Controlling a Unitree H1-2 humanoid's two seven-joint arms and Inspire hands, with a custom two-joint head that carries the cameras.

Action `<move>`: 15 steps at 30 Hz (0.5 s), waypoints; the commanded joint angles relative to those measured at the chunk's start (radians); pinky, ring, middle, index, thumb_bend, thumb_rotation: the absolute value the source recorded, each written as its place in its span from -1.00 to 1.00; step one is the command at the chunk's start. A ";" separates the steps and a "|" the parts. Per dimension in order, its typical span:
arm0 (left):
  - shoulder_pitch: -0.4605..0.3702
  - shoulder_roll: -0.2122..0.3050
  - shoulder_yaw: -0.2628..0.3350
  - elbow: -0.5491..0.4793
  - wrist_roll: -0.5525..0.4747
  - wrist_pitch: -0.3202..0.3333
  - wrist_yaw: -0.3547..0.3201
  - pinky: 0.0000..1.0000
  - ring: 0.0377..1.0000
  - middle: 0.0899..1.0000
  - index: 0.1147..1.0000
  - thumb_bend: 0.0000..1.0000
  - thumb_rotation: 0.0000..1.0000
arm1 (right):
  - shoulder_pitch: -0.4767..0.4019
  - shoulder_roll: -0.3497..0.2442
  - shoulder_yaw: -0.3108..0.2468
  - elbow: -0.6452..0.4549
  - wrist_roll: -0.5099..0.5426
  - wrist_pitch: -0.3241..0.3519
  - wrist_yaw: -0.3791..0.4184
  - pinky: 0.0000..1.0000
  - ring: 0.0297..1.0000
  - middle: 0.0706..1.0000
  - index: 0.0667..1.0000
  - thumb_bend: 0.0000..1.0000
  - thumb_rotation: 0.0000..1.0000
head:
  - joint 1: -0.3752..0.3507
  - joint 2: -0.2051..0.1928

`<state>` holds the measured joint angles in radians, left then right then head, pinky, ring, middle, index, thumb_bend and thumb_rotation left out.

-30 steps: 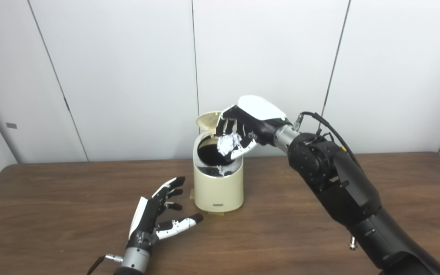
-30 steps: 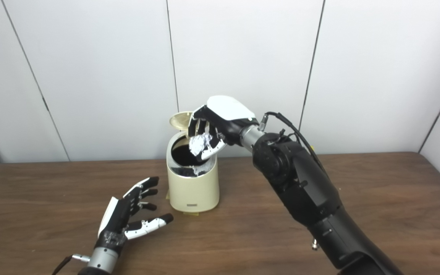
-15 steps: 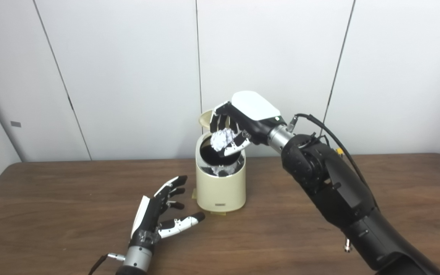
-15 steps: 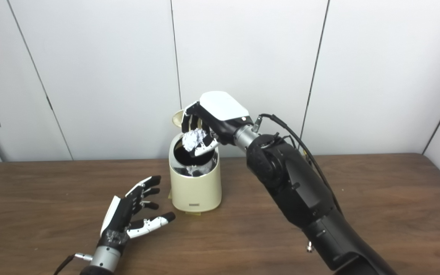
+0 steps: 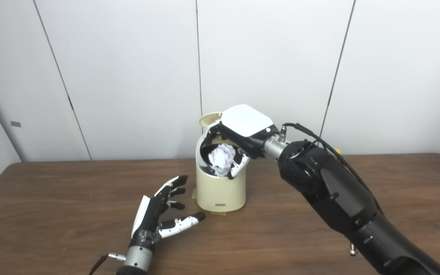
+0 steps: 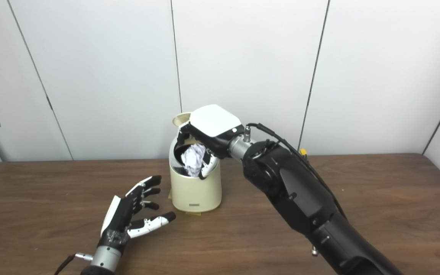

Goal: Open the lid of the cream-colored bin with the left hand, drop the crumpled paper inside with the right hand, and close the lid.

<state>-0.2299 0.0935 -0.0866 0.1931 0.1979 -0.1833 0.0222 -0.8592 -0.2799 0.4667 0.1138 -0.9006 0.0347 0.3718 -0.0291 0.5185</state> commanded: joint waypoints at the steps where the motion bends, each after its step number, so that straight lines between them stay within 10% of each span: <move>1: 0.010 -0.009 -0.010 -0.001 0.009 -0.020 0.003 0.27 0.62 0.70 0.71 0.65 -0.58 | -0.045 -0.011 -0.022 -0.032 0.000 0.007 0.006 0.00 0.30 0.44 0.31 0.76 -0.89 | -0.001 0.000; 15: 0.013 -0.008 -0.009 -0.007 0.005 -0.012 0.001 0.28 0.63 0.71 0.71 0.64 -0.57 | -0.038 -0.014 -0.028 -0.046 -0.005 -0.005 0.035 -0.04 0.25 0.39 0.28 0.70 -0.89 | -0.001 0.001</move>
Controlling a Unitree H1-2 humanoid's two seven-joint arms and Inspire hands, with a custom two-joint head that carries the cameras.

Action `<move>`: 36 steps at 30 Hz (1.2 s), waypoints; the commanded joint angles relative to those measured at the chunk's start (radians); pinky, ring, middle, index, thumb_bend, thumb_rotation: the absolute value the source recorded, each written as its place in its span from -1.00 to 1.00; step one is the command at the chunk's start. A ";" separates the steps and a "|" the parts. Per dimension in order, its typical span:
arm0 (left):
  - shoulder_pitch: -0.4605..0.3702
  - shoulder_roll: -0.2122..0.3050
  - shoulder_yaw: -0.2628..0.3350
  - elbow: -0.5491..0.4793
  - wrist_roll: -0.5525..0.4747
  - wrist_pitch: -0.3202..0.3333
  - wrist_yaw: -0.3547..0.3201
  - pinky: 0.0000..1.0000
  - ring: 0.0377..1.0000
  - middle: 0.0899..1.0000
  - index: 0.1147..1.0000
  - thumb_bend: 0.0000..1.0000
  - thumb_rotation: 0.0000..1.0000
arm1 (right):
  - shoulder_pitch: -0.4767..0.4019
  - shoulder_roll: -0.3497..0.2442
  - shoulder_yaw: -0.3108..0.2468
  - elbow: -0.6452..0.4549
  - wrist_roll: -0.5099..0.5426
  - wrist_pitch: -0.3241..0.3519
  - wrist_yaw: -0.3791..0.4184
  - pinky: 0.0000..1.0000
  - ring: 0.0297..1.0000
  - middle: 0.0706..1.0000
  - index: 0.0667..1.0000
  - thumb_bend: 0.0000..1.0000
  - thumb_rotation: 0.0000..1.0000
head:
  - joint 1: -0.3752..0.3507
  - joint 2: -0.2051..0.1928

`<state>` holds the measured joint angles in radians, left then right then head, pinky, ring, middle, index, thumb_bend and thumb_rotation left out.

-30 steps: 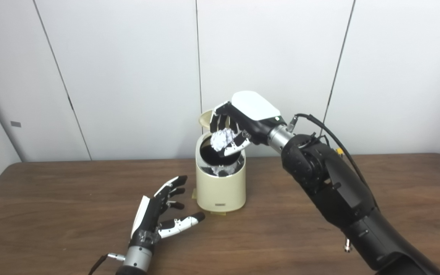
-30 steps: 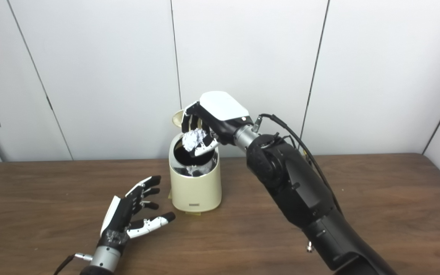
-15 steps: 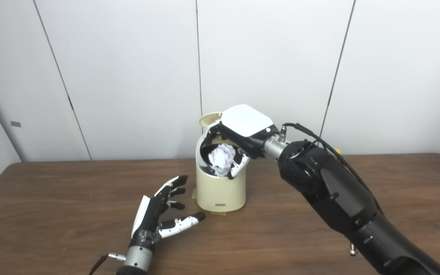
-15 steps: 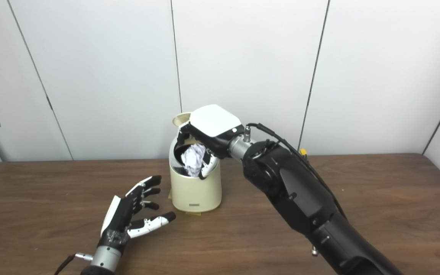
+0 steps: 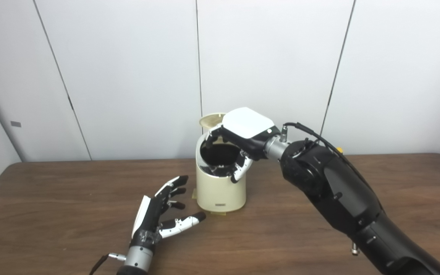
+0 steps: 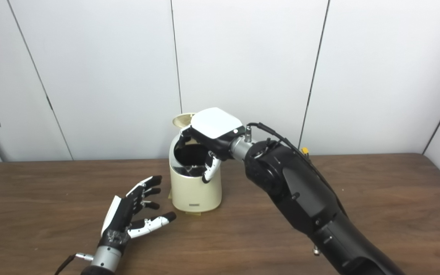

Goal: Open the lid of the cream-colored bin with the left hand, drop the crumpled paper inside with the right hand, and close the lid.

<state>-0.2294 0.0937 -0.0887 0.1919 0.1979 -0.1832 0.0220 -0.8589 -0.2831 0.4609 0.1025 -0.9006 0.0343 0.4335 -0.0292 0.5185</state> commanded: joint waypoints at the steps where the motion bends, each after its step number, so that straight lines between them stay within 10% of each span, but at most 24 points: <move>1: 0.012 -0.007 -0.007 -0.006 0.006 -0.012 0.001 0.28 0.63 0.71 0.72 0.64 -0.57 | -0.038 -0.012 -0.023 -0.035 -0.006 -0.006 -0.028 -0.05 0.23 0.38 0.28 0.69 -0.89 | -0.002 0.001; 8: 0.013 -0.009 -0.005 -0.010 0.003 -0.007 0.002 0.28 0.63 0.71 0.71 0.63 -0.58 | -0.031 -0.004 -0.067 -0.033 0.064 -0.049 -0.078 -0.21 0.00 0.18 0.18 0.71 -0.92 | -0.004 0.001; 11: 0.015 -0.009 -0.004 -0.012 -0.001 -0.012 0.001 0.29 0.62 0.70 0.71 0.63 -0.58 | -0.016 -0.011 -0.115 -0.066 0.126 -0.097 -0.126 -0.39 -0.23 -0.06 -0.06 0.09 -0.83 | -0.007 0.002; 18: 0.016 -0.006 -0.006 -0.018 0.005 -0.009 0.001 0.31 0.62 0.71 0.71 0.61 -0.58 | 0.067 -0.045 -0.226 -0.252 0.185 -0.082 -0.146 -0.54 -0.39 -0.20 0.00 0.04 -0.98 | -0.003 0.003; 26: 0.013 -0.001 -0.004 -0.015 0.003 -0.013 -0.001 0.31 0.63 0.71 0.71 0.62 -0.56 | 0.293 -0.077 -0.377 -0.346 0.319 -0.059 -0.177 -0.19 -0.02 0.11 -0.06 0.04 -0.77 | 0.006 -0.001; 29: 0.013 0.001 -0.005 -0.012 0.007 -0.024 0.000 0.42 0.64 0.70 0.71 0.60 -0.55 | 0.372 -0.072 -0.435 -0.331 0.450 -0.045 -0.173 -0.14 0.14 0.37 0.42 0.55 -0.85 | 0.010 -0.001; 36: 0.011 0.007 -0.001 -0.009 -0.012 -0.053 -0.006 0.46 0.62 0.68 0.72 0.71 -0.37 | 0.505 -0.094 -0.480 -0.275 0.583 -0.126 -0.197 -0.03 0.25 0.49 0.56 0.68 -0.82 | 0.016 0.002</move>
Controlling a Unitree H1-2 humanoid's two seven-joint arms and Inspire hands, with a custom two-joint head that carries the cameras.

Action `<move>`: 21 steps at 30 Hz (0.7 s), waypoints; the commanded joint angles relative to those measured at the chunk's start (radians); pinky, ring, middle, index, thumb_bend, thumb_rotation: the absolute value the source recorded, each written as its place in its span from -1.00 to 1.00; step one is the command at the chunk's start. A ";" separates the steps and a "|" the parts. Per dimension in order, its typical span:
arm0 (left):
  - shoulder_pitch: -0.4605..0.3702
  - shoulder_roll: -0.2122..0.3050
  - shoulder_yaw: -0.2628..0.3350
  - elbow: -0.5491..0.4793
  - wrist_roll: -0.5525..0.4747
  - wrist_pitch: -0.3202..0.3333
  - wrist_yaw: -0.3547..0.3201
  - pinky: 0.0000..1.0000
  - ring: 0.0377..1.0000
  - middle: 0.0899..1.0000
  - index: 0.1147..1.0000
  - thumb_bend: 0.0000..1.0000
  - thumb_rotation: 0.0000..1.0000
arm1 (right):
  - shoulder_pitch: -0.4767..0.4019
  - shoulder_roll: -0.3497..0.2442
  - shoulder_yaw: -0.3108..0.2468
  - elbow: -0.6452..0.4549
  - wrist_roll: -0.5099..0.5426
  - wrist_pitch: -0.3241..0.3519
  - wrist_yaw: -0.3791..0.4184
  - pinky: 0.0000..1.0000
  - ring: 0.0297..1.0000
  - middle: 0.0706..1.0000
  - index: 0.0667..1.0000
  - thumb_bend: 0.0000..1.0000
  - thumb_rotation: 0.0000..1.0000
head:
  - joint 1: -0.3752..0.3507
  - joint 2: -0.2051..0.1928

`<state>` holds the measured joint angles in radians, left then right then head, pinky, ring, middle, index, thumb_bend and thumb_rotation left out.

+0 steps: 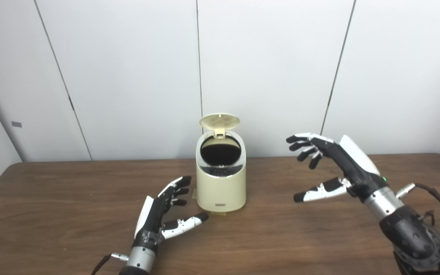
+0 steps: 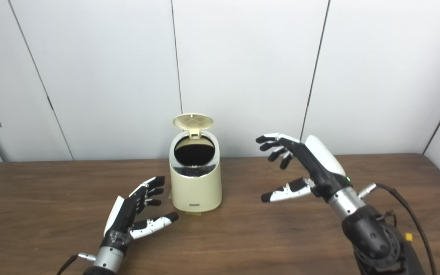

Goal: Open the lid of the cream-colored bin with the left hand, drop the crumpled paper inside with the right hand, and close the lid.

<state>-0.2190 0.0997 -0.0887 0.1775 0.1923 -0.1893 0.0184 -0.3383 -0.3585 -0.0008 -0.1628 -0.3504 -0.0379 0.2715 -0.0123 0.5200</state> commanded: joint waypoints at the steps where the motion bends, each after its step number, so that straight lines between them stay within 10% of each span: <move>1: 0.001 0.003 0.000 0.006 -0.009 -0.050 -0.004 0.47 0.62 0.68 0.72 0.73 -0.34 | -0.005 -0.018 -0.021 -0.004 0.043 -0.064 -0.040 -0.01 0.26 0.49 0.56 0.69 -0.80 | 0.000 0.000; 21: -0.128 0.057 0.032 -0.074 -0.016 0.006 -0.051 0.46 0.71 0.77 0.87 0.79 -0.33 | 0.106 0.015 -0.001 0.067 0.002 -0.028 -0.106 0.04 0.30 0.55 0.61 0.66 -0.93 | 0.027 -0.019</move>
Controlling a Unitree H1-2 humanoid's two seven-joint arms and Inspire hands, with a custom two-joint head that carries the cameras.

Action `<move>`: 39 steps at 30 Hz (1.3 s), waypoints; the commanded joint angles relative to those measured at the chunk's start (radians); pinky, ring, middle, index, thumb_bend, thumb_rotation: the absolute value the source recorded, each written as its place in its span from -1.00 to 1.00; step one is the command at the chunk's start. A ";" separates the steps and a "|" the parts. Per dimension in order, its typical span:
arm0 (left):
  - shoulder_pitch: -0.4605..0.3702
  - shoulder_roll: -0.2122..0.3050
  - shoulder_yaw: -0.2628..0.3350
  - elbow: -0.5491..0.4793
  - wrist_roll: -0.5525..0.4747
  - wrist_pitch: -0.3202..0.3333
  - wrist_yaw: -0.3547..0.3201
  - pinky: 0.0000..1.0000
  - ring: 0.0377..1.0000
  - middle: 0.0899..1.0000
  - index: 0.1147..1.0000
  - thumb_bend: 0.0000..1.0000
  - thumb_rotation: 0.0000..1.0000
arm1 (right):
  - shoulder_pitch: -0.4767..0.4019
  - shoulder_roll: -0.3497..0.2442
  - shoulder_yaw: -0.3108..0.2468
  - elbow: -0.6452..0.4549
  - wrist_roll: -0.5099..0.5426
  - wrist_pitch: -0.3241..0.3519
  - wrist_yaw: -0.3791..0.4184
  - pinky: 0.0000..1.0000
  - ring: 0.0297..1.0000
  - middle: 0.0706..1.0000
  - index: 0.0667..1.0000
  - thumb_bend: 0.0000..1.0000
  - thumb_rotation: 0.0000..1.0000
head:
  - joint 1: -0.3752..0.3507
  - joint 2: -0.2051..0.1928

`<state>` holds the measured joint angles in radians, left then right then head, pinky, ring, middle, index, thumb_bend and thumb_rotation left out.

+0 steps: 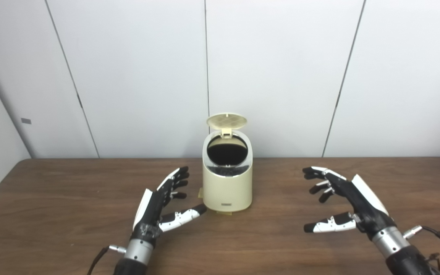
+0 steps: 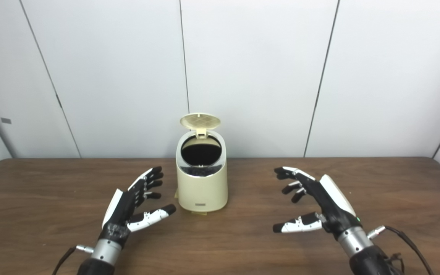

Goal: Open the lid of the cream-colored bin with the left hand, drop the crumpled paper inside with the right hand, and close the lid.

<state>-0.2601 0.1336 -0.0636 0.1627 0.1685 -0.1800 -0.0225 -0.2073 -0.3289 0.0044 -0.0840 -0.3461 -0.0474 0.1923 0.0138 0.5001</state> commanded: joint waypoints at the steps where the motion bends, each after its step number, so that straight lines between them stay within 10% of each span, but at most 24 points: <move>1: -0.100 0.030 0.006 -0.064 0.014 0.005 -0.013 0.47 0.73 0.79 0.87 0.80 -0.31 | -0.022 -0.016 -0.006 -0.010 -0.002 -0.021 -0.028 0.04 0.30 0.55 0.60 0.66 -0.93 | 0.001 0.001; 20: -0.436 0.074 -0.044 0.009 0.104 0.156 -0.067 0.72 0.96 0.97 0.90 0.94 -0.34 | -0.010 -0.008 0.016 -0.030 -0.017 0.038 -0.033 0.06 0.34 0.59 0.60 0.64 -0.92 | -0.012 -0.017; 39: -0.509 0.130 -0.154 0.034 0.237 0.143 -0.139 0.62 0.83 0.74 0.65 1.00 -0.09 | -0.009 -0.013 0.026 -0.020 -0.018 0.024 -0.048 0.03 0.30 0.57 0.59 0.62 -0.85 | -0.027 -0.013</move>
<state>-0.7017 0.2474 -0.2202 0.2355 0.3920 -0.0134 -0.1692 -0.1885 -0.3265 0.0353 -0.0807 -0.3630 0.0016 0.1650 -0.0123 0.4863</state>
